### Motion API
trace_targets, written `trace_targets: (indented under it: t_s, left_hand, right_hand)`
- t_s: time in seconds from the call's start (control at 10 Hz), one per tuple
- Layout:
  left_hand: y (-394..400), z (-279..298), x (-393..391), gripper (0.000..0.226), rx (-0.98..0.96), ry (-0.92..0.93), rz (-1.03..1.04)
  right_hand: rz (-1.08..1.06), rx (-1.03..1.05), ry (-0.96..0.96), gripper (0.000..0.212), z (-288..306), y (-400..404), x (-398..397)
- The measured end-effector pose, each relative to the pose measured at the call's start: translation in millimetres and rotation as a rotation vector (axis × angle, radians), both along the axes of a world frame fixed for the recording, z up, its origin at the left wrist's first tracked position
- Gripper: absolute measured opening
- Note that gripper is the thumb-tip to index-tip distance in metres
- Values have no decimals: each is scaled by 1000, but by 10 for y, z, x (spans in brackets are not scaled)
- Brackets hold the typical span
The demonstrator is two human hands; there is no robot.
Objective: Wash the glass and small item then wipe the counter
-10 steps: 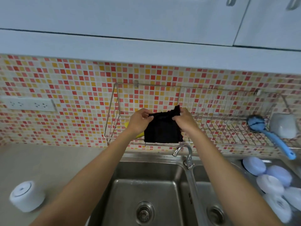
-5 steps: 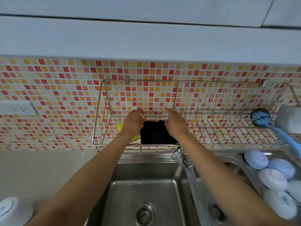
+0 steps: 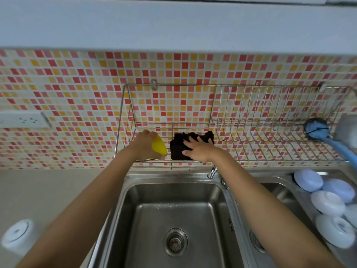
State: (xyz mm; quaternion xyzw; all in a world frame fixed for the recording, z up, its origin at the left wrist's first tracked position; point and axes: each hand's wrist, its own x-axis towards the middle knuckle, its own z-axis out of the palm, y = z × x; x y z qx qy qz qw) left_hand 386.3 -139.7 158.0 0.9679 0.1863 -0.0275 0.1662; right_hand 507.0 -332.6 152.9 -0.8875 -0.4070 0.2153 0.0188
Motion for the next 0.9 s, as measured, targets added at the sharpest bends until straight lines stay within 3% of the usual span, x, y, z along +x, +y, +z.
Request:
trace_targets:
  t_s: [0.1, 0.2, 0.4, 0.5, 0.6, 0.7, 0.8, 0.9]
  left_hand:
    - [62, -13, -46, 92, -34, -35, -69]
    - [120, -41, -106, 86, -51, -37, -66]
    - [14, -39, -166, 79, -182, -64, 25]
    - [-115, 9, -264, 67, -196, -196, 58]
    - [-261, 68, -422, 59, -150, -277, 85]
    - [-407, 117, -645, 58, -39, -242, 96]
    - [-554, 153, -879, 60, 163, -150, 48]
    - [-662, 283, -1066, 59, 219, -138, -5]
  right_hand:
    - [0, 161, 70, 55, 58, -90, -125]
    - [60, 164, 175, 58, 108, -149, -226]
    - [92, 133, 101, 55, 76, -120, -258]
    - [66, 201, -46, 53, 82, -156, -332]
    - [-4, 310, -195, 49, 89, -263, -455]
    - [-84, 343, -245, 52, 75, -383, -612]
    - [-101, 299, -271, 54, 146, -455, -790]
    - [-89, 259, -261, 53, 328, -453, -997]
